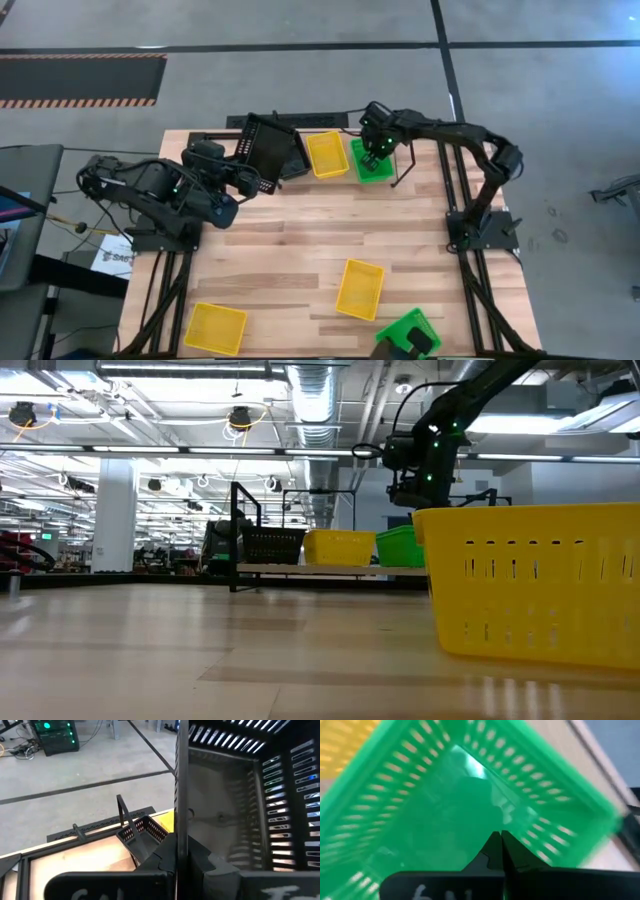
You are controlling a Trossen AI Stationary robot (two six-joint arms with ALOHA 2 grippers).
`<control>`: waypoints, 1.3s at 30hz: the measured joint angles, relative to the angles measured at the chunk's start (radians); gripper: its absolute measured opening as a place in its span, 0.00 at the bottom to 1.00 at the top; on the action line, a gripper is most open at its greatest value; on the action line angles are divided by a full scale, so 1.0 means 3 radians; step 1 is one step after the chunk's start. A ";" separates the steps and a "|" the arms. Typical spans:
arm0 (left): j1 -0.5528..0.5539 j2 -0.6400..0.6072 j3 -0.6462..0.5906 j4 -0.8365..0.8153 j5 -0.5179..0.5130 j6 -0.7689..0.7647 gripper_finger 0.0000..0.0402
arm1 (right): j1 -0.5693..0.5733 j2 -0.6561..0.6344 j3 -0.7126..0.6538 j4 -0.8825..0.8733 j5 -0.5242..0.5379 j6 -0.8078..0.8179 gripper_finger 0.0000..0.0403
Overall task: Stack baskets on shelf by color
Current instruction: Stack the black bin on top of the black bin on the shelf
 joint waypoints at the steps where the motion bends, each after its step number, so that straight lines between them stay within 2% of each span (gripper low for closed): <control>1: 0.0000 0.0000 0.0000 -0.0001 -0.0001 0.0001 0.00 | -0.0006 -0.0028 0.0000 -0.0030 0.0071 -0.0001 0.00; 15: 0.0000 0.0000 0.0000 -0.0001 0.0000 0.0023 0.00 | -0.0066 -0.0292 0.0003 -0.0213 0.0381 0.0005 0.00; 19: -0.0001 0.0000 0.0000 -0.0001 0.0001 0.0025 0.00 | -0.0030 -0.0366 0.0009 -0.0203 0.0369 0.0009 0.00; 22: 0.0000 0.0000 0.0000 -0.0001 0.0003 0.0044 0.00 | 0.0099 -0.0422 0.0091 -0.0157 0.0243 0.0010 0.00; 29: 0.0000 0.0000 0.0000 0.0000 0.0001 0.0049 0.00 | 0.0382 -0.0379 0.0304 0.0348 -0.0474 0.0009 0.00; 39: -0.0001 0.0001 0.0000 -0.0001 0.0088 0.0049 0.00 | 0.0572 0.0217 0.0620 0.0325 -0.0512 0.0012 0.00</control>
